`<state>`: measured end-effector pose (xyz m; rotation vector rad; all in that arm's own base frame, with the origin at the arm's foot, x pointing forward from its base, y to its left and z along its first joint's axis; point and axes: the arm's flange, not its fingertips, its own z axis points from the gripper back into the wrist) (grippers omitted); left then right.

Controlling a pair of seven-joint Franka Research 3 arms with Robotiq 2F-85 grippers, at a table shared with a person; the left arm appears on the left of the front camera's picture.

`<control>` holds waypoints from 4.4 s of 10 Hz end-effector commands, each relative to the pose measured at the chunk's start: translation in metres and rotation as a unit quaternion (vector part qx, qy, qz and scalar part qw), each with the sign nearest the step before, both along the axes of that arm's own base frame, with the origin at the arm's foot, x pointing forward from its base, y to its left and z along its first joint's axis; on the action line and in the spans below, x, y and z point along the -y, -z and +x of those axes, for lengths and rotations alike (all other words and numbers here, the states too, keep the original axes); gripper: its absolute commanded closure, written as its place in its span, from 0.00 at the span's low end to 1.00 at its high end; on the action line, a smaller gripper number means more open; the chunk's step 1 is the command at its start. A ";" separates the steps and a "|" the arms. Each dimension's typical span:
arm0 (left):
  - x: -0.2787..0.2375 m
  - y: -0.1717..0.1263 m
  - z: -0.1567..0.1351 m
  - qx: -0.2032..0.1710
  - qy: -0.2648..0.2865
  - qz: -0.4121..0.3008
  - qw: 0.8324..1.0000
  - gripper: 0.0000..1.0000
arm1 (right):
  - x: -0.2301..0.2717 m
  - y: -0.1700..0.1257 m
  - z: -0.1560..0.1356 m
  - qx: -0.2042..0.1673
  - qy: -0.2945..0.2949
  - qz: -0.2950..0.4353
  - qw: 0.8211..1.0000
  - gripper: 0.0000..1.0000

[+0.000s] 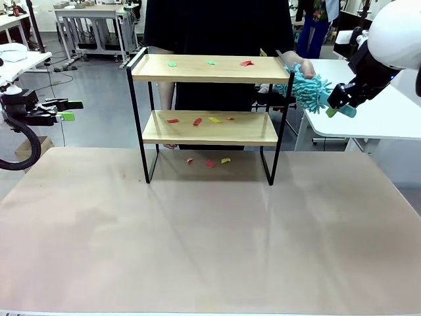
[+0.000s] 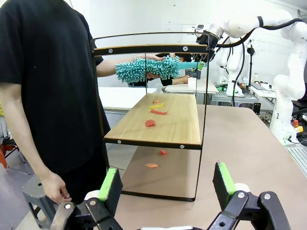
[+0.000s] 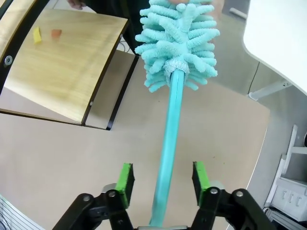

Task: Clean the shelf.
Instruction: Pick up the Duster handed by the human, then clean the specific section of the Shelf indicated by the human with the Duster.

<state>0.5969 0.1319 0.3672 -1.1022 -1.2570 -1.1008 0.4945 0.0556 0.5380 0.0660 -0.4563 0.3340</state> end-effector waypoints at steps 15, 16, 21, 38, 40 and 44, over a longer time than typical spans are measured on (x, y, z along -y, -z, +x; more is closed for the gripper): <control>0.001 -0.002 -0.002 0.005 0.001 0.002 1.000 0.00 | -0.005 0.002 0.000 -0.007 0.055 0.001 0.998 1.00; 0.001 -0.002 -0.002 0.005 0.001 0.002 1.000 0.00 | -0.005 0.002 0.000 -0.007 0.055 0.001 0.998 1.00; 0.001 -0.002 -0.002 0.005 0.001 0.002 1.000 0.00 | -0.005 0.002 0.000 -0.007 0.055 0.001 0.998 1.00; 0.001 -0.002 -0.002 0.005 0.001 0.002 1.000 0.00 | 0.092 -0.040 -0.043 -0.050 -0.076 -0.081 0.993 0.88; 0.001 -0.002 -0.002 0.005 0.001 0.002 1.000 0.00 | 0.116 -0.047 -0.073 -0.072 -0.147 -0.098 0.982 0.88; 0.001 -0.002 -0.002 0.005 0.001 0.002 1.000 0.00 | 0.134 -0.049 -0.132 -0.103 -0.295 -0.094 0.945 0.88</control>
